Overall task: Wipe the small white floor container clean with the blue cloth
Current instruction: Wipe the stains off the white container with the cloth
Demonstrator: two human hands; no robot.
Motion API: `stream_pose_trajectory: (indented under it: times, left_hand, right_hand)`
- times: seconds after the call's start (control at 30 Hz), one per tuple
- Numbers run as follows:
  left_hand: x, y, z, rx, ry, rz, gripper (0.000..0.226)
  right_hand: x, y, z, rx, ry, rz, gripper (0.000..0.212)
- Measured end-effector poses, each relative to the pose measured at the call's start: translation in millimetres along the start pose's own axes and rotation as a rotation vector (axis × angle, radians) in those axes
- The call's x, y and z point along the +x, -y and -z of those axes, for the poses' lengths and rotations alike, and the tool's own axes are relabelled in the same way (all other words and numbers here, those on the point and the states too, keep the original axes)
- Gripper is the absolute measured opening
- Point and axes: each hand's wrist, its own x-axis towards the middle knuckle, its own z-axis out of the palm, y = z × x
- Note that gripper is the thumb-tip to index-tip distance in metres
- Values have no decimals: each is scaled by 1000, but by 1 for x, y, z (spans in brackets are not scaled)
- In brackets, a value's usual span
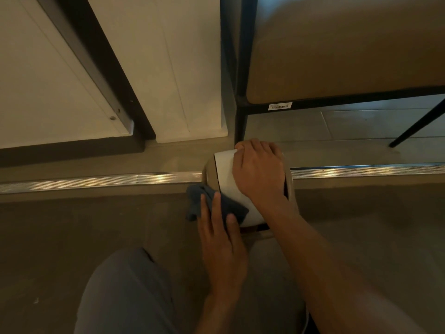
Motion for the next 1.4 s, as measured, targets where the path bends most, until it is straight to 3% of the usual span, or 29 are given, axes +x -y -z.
stream_pose_trajectory:
  times: [0.13,0.33,0.57,0.73,0.8,0.93,1.07,1.2,1.23,1.33,1.4]
  left_hand:
    - [54,-16,8,-88,30,60,52]
    - [157,-43,17,-49,290,141,41]
    - [129,-38,25,-165,258,79,34]
    - [193,-53,17,118,578,62,35]
    - [201,-57,8,165,635,2,39]
    - [186,-46,16,10,552,-24,36]
    - [173,-21,30,-83,472,159,23]
    - [192,-36,24,-120,539,313,42]
    - [196,-40,20,-108,569,306,39]
    - [181,-33,13,-137,434,172,23]
    - [145,-24,17,-172,353,37,25]
  right_hand:
    - [1,3,-1,-6,-13,-17,44]
    - [1,4,0,6,-49,-13,38]
    - [2,4,-1,22,-23,-36,50]
    - [2,4,0,42,-47,-33,48]
    - [3,4,0,55,-50,-36,46]
    - [2,3,-2,40,-53,-30,44]
    - [2,0,-2,51,21,-14,57]
    - [4,3,-3,52,-10,-28,54]
    - [5,4,-4,54,-18,-34,54]
    - [4,2,-5,58,-45,-24,53]
    - [3,2,-3,33,-46,-3,52]
